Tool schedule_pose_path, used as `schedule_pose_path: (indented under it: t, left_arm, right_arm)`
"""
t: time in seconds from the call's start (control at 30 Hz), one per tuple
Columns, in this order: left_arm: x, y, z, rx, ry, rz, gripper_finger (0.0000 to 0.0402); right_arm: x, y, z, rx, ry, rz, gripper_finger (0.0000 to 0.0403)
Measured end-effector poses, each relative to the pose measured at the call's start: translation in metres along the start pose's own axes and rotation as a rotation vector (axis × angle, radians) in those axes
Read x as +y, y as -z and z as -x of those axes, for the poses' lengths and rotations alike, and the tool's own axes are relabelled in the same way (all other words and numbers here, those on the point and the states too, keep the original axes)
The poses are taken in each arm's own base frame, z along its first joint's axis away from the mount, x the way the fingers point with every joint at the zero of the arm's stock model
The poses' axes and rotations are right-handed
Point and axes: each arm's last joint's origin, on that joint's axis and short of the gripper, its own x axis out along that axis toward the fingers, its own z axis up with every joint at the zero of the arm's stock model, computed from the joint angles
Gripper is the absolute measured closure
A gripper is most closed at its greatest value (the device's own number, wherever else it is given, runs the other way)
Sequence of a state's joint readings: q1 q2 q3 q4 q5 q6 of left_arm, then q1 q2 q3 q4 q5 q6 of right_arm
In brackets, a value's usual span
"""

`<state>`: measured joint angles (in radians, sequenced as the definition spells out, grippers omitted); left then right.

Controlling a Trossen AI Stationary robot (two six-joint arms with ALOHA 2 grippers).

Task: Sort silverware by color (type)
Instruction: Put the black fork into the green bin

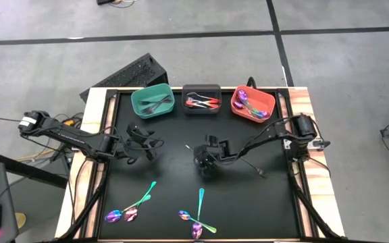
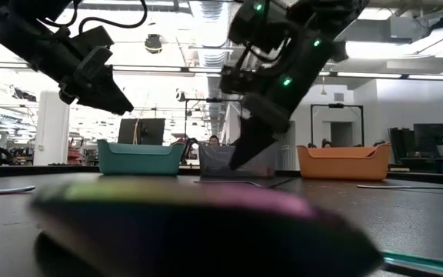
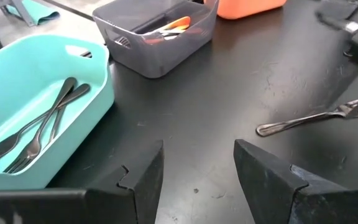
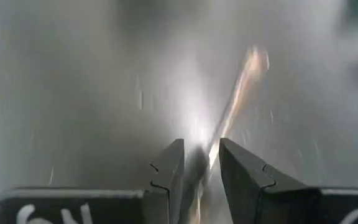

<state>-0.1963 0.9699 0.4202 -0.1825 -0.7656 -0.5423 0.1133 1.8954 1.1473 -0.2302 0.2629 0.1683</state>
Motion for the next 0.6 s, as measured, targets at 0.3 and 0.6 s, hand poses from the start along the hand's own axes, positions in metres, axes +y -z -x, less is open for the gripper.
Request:
schedule_pose_path:
  t: [0.3, 0.6]
  left_arm:
    - [0.0, -0.001, 0.0, -0.011, 0.0, 0.01, 0.0219]
    - [-0.001, -0.001, 0.0, -0.01, 0.003, 0.025, 0.0219]
  right_arm:
    - [0.0, 0.007, -0.004, 0.057, 0.014, -0.094, 0.0284]
    - [0.002, 0.015, -0.016, 0.099, 0.026, -0.111, 0.0292]
